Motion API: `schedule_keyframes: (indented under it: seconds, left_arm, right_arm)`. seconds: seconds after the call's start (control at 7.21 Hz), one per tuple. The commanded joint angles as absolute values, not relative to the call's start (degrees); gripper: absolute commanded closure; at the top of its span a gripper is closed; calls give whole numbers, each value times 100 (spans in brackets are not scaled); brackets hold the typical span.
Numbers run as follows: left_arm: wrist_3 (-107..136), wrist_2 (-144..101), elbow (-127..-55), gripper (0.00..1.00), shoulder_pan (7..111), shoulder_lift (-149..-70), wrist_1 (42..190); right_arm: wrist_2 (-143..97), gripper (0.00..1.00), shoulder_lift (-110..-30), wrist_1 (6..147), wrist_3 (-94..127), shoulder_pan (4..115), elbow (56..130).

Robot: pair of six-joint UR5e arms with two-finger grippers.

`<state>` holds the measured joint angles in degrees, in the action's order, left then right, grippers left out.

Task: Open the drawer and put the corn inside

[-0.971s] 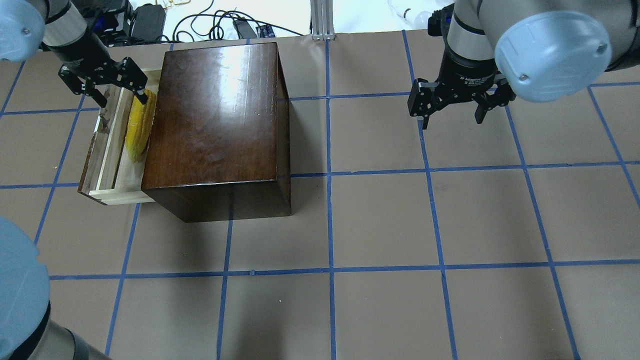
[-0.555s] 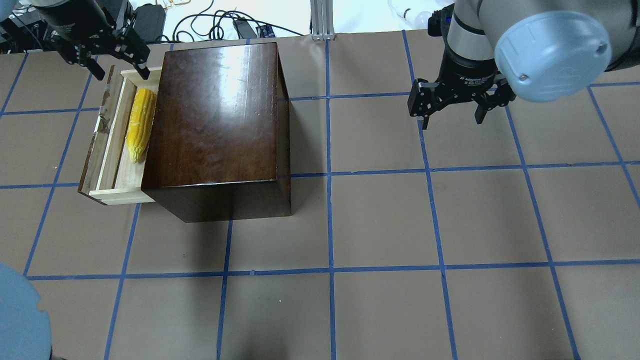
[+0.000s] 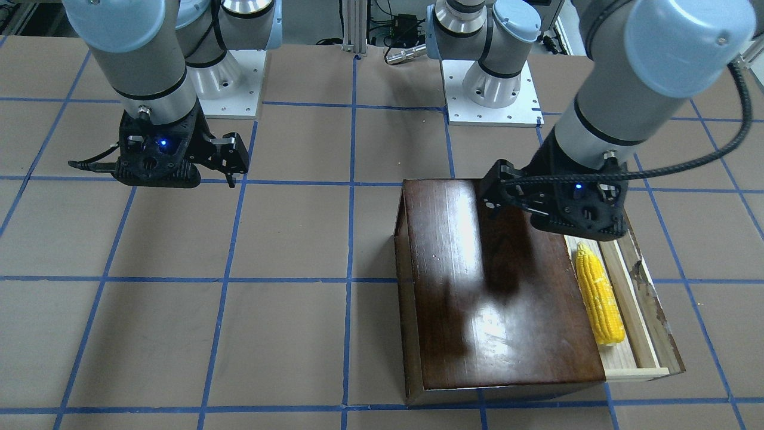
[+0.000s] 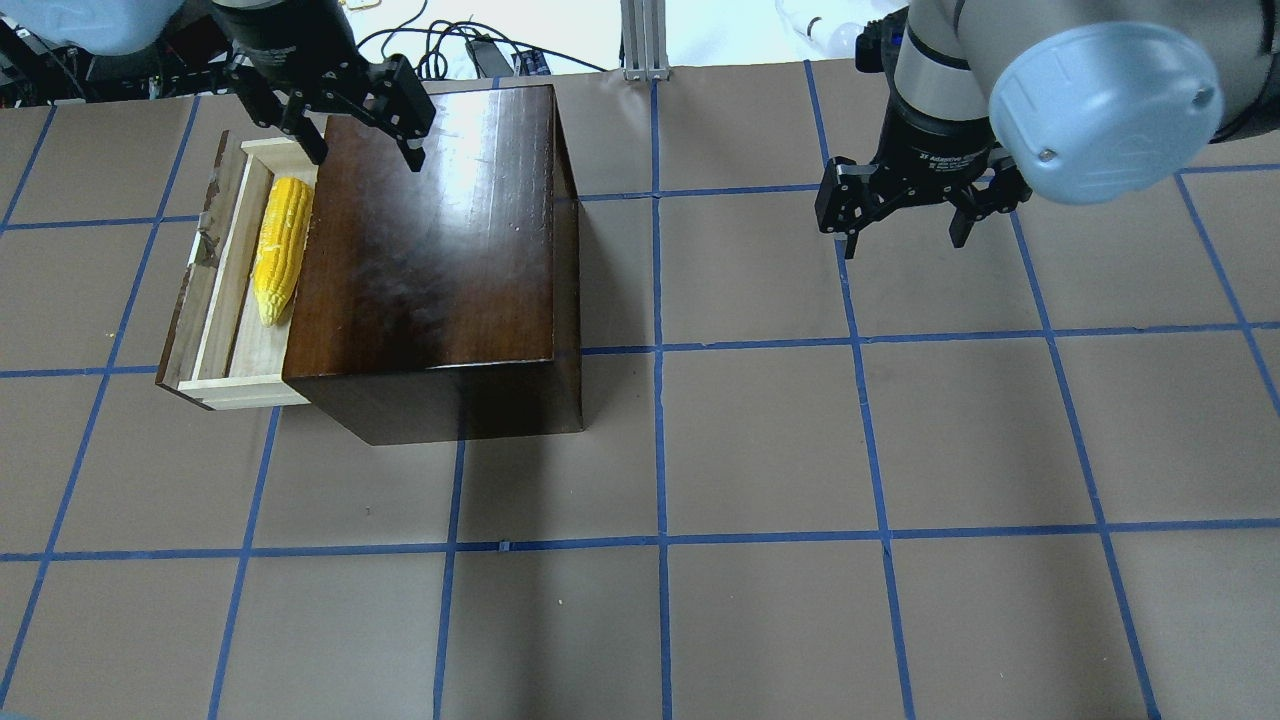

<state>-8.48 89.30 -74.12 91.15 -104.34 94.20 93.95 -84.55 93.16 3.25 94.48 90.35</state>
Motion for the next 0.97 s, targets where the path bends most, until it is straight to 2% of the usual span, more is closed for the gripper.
schedule_keyframes:
  seconds: [0.0,0.83]
  left_arm:
    - [-686,8947,-7916,0,9290,-10179,9281]
    - [-581,8947,-9122,0,8983,-9072,9168]
  right_arm:
    - [9396,0,-8455,9316,325,9448,9035]
    - [9396,0,-8455,9316,325,9448,9035]
